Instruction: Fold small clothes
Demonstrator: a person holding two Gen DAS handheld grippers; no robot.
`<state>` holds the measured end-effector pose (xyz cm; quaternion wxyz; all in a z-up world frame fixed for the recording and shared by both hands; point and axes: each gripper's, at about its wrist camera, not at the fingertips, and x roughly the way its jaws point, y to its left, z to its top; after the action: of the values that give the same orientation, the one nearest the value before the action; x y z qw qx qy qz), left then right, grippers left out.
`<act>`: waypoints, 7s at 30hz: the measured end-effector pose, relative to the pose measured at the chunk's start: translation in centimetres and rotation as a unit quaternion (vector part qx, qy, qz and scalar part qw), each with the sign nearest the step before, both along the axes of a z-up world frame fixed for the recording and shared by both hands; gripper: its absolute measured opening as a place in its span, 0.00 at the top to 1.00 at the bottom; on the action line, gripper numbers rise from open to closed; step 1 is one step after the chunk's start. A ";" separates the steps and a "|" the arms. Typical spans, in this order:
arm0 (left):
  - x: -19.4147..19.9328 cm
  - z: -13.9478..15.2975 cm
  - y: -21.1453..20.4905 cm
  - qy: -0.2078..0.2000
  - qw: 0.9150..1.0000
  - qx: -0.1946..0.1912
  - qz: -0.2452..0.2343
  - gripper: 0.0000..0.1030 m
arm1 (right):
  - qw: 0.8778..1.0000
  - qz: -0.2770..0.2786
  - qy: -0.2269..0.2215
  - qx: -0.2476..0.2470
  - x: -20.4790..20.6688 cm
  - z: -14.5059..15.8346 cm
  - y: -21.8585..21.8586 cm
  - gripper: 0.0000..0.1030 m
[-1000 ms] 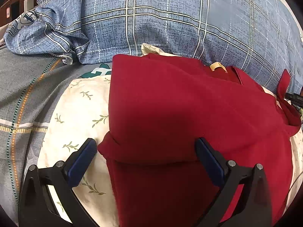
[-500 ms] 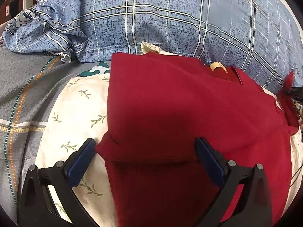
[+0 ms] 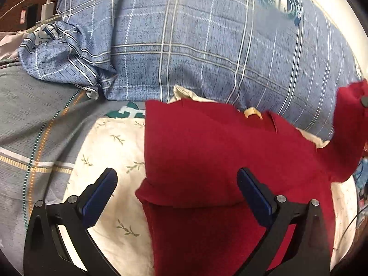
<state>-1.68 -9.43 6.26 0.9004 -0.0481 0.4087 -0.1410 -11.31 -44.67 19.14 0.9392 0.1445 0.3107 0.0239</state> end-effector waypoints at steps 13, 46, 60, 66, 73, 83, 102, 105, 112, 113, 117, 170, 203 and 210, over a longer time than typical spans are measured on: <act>0.4 0.6 1.8 -0.004 0.999 -0.051 0.002 0.00 | 0.983 0.120 0.129 -0.059 4.5 -14.6 15.6 0.63; 2.0 3.7 -3.9 -0.003 0.997 -0.011 -0.082 0.92 | 0.992 -0.052 0.101 -0.049 -6.0 -12.5 -2.4 0.33; 2.3 1.1 -4.0 0.031 0.996 -0.018 -0.076 0.92 | 0.989 -0.118 0.084 -0.027 -4.4 -14.8 -2.5 0.86; 2.0 -2.1 -5.3 0.053 0.995 0.018 -0.081 0.91 | 0.978 -0.119 0.168 -0.027 -5.5 -15.9 -2.9 0.81; 1.6 -2.1 -4.2 0.046 0.996 0.002 -0.072 0.86 | 0.985 -0.148 0.082 -0.038 -7.4 -11.9 -3.3 0.67; 0.8 -3.1 -4.1 0.030 0.997 0.016 -0.072 0.72 | 0.984 -0.107 0.123 -0.074 -0.9 -16.9 -0.4 0.78; 0.8 -3.4 -5.2 0.029 0.996 0.022 -0.082 0.43 | 0.974 -0.082 0.126 -0.167 9.7 -17.2 5.5 0.72; 0.8 -3.3 -5.2 0.031 0.996 0.019 -0.082 0.43 | 0.977 -0.085 0.128 -0.150 9.3 -16.8 5.1 0.71; 0.6 -3.4 -5.5 0.023 0.996 0.028 -0.082 0.41 | 0.984 -0.054 0.123 -0.113 1.9 -14.7 5.4 0.60; 0.6 -3.4 -5.5 0.022 0.996 0.030 -0.083 0.41 | 0.982 -0.064 0.128 -0.125 1.1 -15.0 5.2 0.60; 0.4 -3.4 -5.7 0.014 0.996 0.039 -0.083 0.39 | 0.981 -0.079 0.141 -0.106 0.1 -16.3 3.2 0.57; -19.7 -4.7 4.3 0.074 0.994 0.049 -0.062 0.26 | 0.980 0.001 0.196 0.044 -22.3 -18.1 7.0 0.32; -23.8 -5.3 6.9 0.129 0.987 0.014 -0.096 0.26 | 0.976 0.083 0.192 0.065 -23.6 -18.9 9.0 0.62; -25.3 -5.7 6.7 0.148 0.982 0.001 -0.117 0.26 | 0.972 0.104 0.195 0.079 -23.9 -19.2 9.3 0.59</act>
<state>-26.97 -2.74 0.52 0.8074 -0.0196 0.5402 -0.2363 -35.16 -35.38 -0.03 0.8386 0.1866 0.4982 0.1174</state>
